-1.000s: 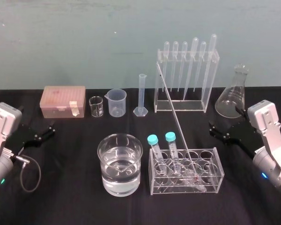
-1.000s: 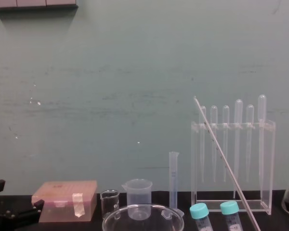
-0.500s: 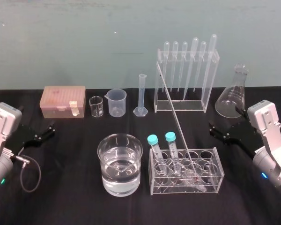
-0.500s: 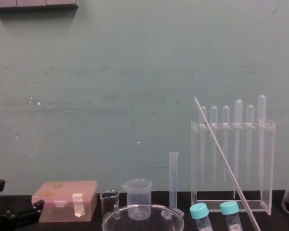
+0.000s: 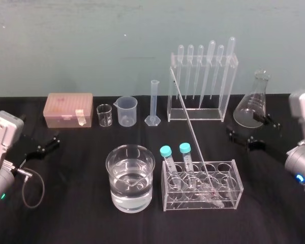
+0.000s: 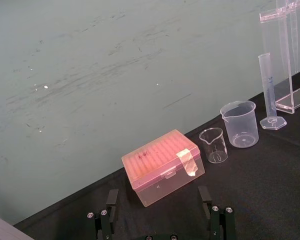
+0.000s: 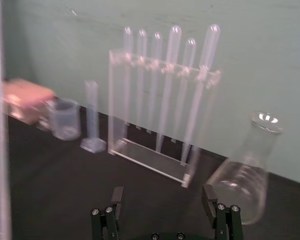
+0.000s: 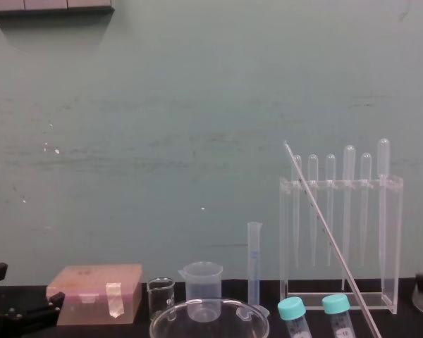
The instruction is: Hold the thermometer with one hand and immerse one end into the beaker, then reinsert it into the test tube rack.
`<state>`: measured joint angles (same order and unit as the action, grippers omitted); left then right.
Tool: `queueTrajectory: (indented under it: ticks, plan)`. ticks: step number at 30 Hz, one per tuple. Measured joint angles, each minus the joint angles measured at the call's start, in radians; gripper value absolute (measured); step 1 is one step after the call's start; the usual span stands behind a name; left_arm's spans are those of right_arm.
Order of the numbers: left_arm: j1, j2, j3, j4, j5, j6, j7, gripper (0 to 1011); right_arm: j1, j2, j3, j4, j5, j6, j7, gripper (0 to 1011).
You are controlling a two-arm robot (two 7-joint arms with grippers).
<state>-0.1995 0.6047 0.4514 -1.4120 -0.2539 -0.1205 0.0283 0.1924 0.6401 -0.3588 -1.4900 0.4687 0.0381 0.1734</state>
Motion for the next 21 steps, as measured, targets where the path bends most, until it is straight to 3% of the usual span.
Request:
queueTrajectory:
  ticks: [1,5,9,14,21]
  plan:
    - [0.0,0.0,0.0,0.0,0.0,0.0,0.0,1008,-0.002,0.007,0.023,-0.022,0.049,0.031,0.044,1003]
    - [0.0,0.0,0.0,0.0,0.0,0.0,0.0,1008,0.0,0.026,0.067,-0.074,0.155,0.104,0.149,1003]
    - [0.0,0.0,0.0,0.0,0.0,0.0,0.0,1008,0.023,0.049,0.08,-0.117,0.222,0.161,0.256,1003]
    - [0.0,0.0,0.0,0.0,0.0,0.0,0.0,1008,0.077,0.077,0.055,-0.154,0.276,0.198,0.37,1003]
    - [0.0,0.0,0.0,0.0,0.0,0.0,0.0,1008,0.177,0.067,-0.023,-0.135,0.277,0.232,0.436,1003]
